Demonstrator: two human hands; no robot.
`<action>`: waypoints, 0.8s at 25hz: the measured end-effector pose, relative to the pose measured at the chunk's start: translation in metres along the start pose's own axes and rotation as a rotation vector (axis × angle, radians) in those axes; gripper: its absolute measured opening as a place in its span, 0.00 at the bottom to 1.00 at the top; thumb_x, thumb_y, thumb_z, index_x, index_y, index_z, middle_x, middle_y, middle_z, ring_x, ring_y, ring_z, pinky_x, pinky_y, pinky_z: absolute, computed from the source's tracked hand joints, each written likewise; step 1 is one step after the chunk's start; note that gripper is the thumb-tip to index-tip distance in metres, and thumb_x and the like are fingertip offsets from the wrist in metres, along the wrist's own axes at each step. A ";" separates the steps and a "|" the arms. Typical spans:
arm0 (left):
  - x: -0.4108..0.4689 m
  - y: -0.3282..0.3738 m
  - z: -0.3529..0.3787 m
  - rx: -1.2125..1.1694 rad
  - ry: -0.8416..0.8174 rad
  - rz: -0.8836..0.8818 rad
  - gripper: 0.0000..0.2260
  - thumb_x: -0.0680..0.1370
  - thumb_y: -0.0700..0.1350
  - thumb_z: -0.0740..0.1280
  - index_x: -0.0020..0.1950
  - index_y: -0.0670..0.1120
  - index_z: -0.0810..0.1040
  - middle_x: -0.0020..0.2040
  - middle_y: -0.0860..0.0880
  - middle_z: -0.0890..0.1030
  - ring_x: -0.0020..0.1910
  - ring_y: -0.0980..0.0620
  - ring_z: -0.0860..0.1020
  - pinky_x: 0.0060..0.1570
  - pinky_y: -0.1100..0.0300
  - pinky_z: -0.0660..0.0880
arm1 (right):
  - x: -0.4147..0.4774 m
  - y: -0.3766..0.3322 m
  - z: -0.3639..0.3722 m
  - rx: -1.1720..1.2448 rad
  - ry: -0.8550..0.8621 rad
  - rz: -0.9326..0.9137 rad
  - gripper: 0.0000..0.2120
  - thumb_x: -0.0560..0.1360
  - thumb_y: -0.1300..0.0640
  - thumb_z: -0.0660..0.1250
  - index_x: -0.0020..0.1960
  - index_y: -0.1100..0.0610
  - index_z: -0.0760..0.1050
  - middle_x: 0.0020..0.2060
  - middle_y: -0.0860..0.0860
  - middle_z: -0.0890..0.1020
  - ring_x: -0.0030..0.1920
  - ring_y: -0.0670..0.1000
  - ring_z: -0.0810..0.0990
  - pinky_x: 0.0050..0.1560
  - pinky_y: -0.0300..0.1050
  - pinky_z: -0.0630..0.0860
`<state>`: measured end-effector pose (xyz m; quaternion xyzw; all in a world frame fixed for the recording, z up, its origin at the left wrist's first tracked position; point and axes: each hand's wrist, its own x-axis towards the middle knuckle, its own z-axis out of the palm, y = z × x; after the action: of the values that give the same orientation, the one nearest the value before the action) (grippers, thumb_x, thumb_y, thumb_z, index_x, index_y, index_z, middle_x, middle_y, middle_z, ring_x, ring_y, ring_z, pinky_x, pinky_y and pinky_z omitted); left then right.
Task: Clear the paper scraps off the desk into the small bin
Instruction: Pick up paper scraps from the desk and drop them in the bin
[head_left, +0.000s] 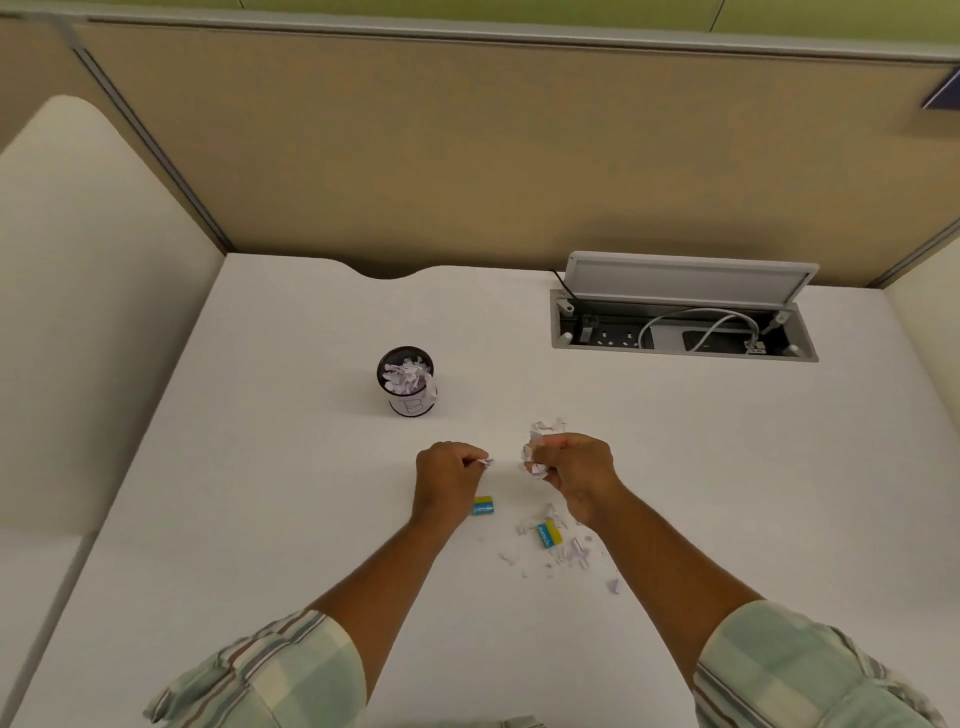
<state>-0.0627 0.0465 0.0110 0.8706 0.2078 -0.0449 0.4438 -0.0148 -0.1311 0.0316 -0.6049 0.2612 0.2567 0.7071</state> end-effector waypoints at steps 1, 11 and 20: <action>0.006 0.000 -0.013 -0.040 0.038 -0.018 0.05 0.75 0.38 0.74 0.49 0.42 0.89 0.46 0.46 0.89 0.42 0.49 0.86 0.51 0.55 0.84 | 0.002 -0.007 0.018 -0.037 -0.017 -0.025 0.03 0.71 0.71 0.75 0.40 0.65 0.85 0.37 0.61 0.86 0.33 0.56 0.85 0.45 0.49 0.84; 0.059 -0.030 -0.118 -0.242 0.302 -0.195 0.02 0.73 0.39 0.77 0.42 0.45 0.88 0.32 0.49 0.85 0.31 0.52 0.85 0.36 0.62 0.82 | 0.051 -0.061 0.185 -0.734 0.018 -0.403 0.07 0.69 0.63 0.78 0.36 0.54 0.84 0.34 0.50 0.86 0.35 0.50 0.86 0.38 0.41 0.83; 0.075 -0.059 -0.138 -0.318 0.354 -0.239 0.03 0.72 0.39 0.79 0.41 0.43 0.86 0.33 0.46 0.85 0.31 0.50 0.84 0.35 0.60 0.83 | 0.092 -0.041 0.234 -1.647 -0.119 -0.556 0.06 0.74 0.58 0.72 0.41 0.59 0.78 0.34 0.51 0.74 0.38 0.54 0.78 0.38 0.43 0.71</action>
<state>-0.0328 0.2100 0.0297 0.7534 0.3879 0.0892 0.5234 0.0941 0.0989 0.0298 -0.9512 -0.2023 0.2130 0.0941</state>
